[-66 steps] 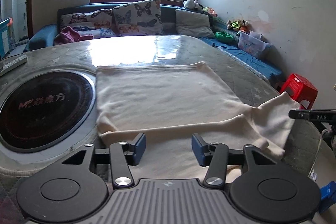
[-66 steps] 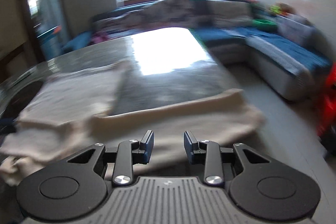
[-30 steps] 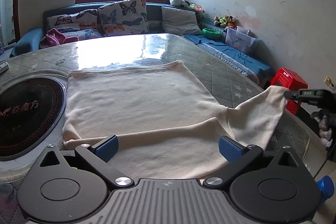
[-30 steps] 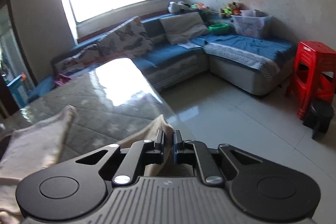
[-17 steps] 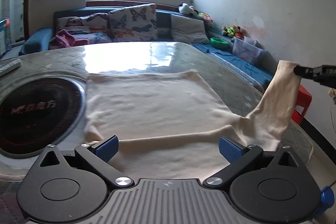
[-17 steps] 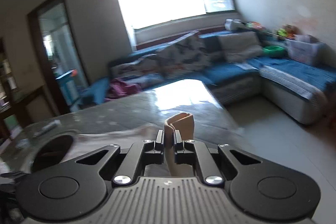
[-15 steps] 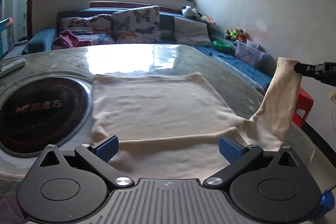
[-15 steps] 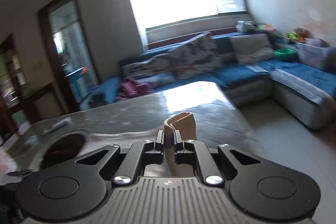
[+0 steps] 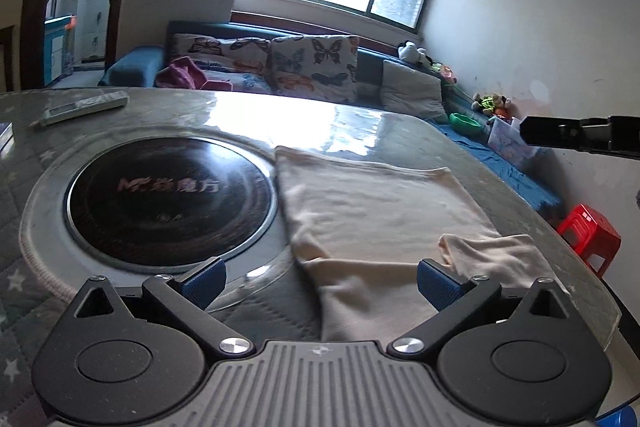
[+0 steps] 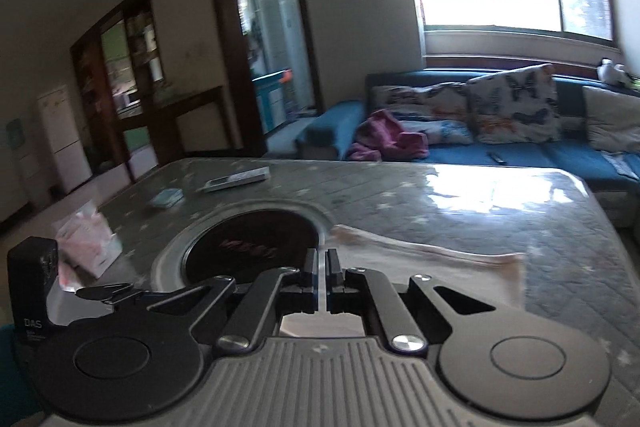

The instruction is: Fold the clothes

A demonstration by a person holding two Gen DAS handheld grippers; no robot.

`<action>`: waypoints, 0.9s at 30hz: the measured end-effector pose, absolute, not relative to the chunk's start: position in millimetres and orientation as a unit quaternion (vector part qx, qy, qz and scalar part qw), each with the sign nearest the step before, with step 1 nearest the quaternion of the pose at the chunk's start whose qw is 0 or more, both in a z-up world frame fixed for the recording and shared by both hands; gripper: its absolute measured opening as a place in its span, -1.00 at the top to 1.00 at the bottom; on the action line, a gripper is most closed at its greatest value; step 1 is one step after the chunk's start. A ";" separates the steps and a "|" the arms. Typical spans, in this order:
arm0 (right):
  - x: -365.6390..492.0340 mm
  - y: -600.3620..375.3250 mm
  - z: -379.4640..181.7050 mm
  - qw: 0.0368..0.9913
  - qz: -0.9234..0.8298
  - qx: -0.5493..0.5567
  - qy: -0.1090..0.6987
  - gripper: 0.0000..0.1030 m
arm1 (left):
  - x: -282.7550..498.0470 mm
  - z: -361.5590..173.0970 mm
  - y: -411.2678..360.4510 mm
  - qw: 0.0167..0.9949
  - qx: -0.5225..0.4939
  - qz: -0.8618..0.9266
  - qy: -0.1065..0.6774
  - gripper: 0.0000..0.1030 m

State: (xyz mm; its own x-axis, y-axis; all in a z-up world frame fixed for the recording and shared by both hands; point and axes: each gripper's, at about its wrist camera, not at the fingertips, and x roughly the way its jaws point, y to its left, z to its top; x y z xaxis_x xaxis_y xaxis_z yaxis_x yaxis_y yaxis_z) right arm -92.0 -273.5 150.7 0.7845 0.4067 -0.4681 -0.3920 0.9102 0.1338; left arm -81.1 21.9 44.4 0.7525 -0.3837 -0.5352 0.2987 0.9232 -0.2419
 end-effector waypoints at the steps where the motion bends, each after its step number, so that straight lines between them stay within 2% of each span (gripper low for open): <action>1: -90.0 -263.1 150.0 0.942 0.221 0.008 0.254 0.94 | -81.5 44.5 23.0 0.933 -0.071 -0.182 0.301 -1.00; 6: -96.1 -263.6 137.3 0.938 0.206 -0.018 0.279 0.88 | -86.4 46.9 16.0 0.932 -0.061 -0.201 0.296 -0.94; 9: -101.2 -282.1 127.4 0.941 0.172 -0.021 0.292 0.83 | -88.3 49.5 -3.5 0.927 -0.051 -0.228 0.294 -0.69; 11: -107.4 -298.7 120.2 0.942 0.145 -0.015 0.302 0.82 | -85.9 48.6 -19.7 0.921 -0.046 -0.245 0.299 -0.60; 15: -121.3 -329.5 106.5 0.945 0.095 -0.016 0.312 0.42 | -81.7 45.8 -49.9 0.910 -0.037 -0.274 0.310 -0.47; 20: -135.3 -360.9 89.6 0.942 0.058 0.003 0.330 0.38 | -72.8 39.8 -83.3 0.900 -0.019 -0.292 0.322 -0.42; 22: -140.7 -372.5 82.9 0.940 0.046 0.012 0.337 0.36 | -68.3 36.4 -94.2 0.897 -0.009 -0.293 0.329 -0.33; 24: -144.9 -378.5 77.2 0.940 0.040 0.017 0.340 0.33 | -62.0 31.0 -103.1 0.893 -0.004 -0.292 0.343 -0.08; 27: -150.3 -384.6 70.0 0.939 0.034 0.020 0.343 0.31 | -55.4 23.0 -112.2 0.887 -0.001 -0.285 0.362 -0.04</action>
State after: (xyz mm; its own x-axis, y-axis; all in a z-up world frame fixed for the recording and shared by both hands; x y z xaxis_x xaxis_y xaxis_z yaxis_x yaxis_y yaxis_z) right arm -150.3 -384.6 70.0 0.7626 0.0772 -0.6423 -0.0495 0.9969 0.0610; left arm -55.4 -112.2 23.0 0.5746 -0.5069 -0.6425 0.5055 0.8373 -0.2085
